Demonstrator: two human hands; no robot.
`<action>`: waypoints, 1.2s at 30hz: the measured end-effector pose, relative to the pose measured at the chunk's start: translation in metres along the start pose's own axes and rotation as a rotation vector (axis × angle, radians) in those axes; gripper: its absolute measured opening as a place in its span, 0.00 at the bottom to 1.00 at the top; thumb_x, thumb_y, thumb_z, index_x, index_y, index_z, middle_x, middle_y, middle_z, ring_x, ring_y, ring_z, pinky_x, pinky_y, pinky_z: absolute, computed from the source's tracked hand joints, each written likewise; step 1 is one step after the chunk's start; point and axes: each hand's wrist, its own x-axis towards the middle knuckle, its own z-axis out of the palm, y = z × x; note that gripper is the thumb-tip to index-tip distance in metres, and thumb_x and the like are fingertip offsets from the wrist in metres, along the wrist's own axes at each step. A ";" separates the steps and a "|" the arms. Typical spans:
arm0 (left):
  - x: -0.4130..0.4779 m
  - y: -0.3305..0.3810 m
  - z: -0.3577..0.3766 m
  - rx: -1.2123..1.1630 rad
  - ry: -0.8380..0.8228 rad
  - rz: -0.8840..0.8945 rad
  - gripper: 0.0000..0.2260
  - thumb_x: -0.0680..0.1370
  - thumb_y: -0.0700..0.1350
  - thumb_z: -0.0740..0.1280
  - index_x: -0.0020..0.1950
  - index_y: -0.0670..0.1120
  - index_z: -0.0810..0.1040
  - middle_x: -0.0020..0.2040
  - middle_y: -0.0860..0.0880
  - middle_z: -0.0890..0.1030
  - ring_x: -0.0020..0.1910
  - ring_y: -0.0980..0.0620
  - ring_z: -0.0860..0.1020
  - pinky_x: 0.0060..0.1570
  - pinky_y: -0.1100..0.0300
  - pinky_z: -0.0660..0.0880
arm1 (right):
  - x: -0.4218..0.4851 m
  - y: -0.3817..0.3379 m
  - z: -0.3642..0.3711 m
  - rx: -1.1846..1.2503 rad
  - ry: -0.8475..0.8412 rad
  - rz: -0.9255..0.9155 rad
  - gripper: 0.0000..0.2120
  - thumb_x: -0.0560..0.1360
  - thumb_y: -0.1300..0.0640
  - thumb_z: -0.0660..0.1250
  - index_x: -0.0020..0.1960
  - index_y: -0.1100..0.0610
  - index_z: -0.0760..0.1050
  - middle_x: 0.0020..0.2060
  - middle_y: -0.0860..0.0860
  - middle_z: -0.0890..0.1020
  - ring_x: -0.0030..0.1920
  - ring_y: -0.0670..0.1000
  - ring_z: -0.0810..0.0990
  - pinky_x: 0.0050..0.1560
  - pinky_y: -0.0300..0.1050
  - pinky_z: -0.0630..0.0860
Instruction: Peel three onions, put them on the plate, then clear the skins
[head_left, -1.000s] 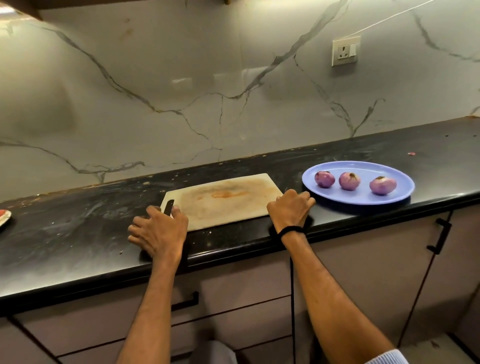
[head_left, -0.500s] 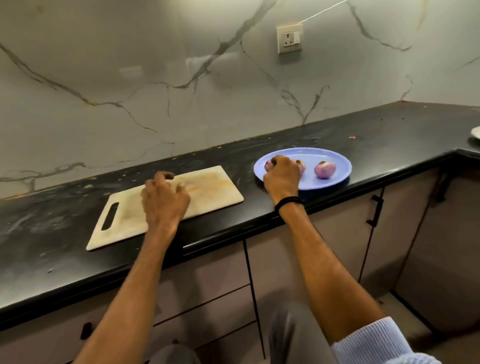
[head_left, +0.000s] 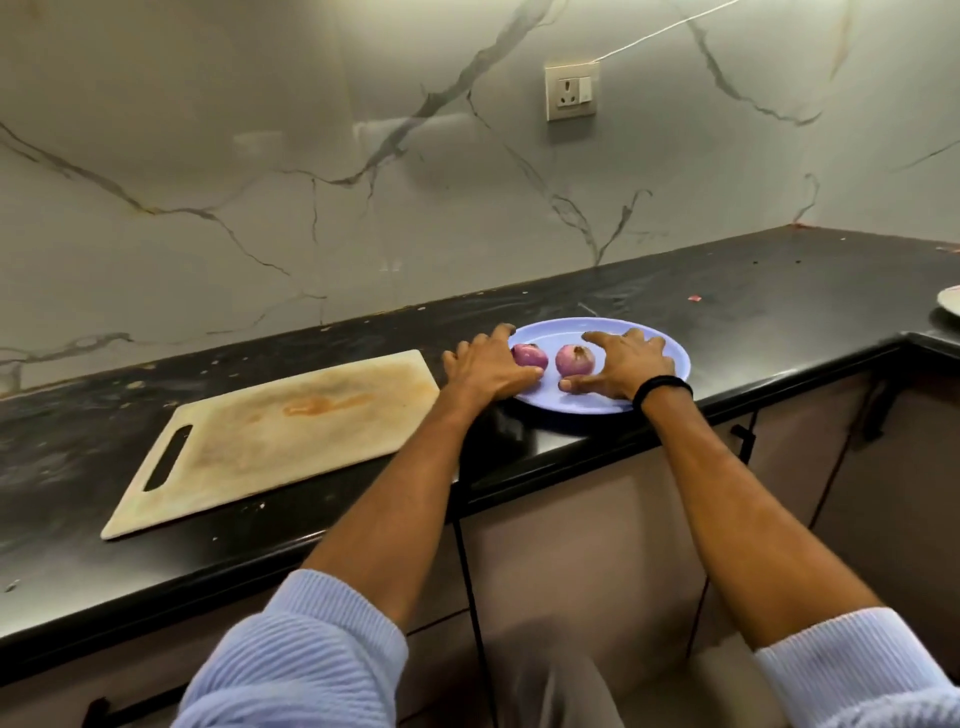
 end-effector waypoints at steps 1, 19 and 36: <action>0.002 0.000 0.003 0.004 0.003 0.004 0.34 0.73 0.64 0.68 0.77 0.57 0.65 0.73 0.45 0.72 0.72 0.39 0.68 0.72 0.40 0.59 | 0.003 -0.002 0.002 -0.004 0.031 -0.019 0.49 0.56 0.20 0.62 0.73 0.37 0.61 0.71 0.57 0.69 0.70 0.63 0.64 0.66 0.61 0.64; -0.041 -0.081 -0.037 -0.251 0.500 -0.173 0.27 0.72 0.65 0.71 0.67 0.55 0.77 0.61 0.52 0.82 0.63 0.46 0.76 0.65 0.48 0.65 | -0.008 -0.026 0.010 0.289 0.399 -0.089 0.20 0.69 0.39 0.73 0.38 0.56 0.76 0.35 0.55 0.79 0.40 0.59 0.76 0.38 0.47 0.67; -0.105 -0.249 -0.086 -0.338 0.599 -0.478 0.28 0.70 0.58 0.78 0.67 0.49 0.77 0.61 0.46 0.83 0.60 0.45 0.80 0.65 0.41 0.73 | -0.029 -0.293 0.081 0.428 0.179 -0.286 0.26 0.68 0.35 0.71 0.54 0.56 0.79 0.49 0.56 0.82 0.51 0.58 0.78 0.45 0.49 0.75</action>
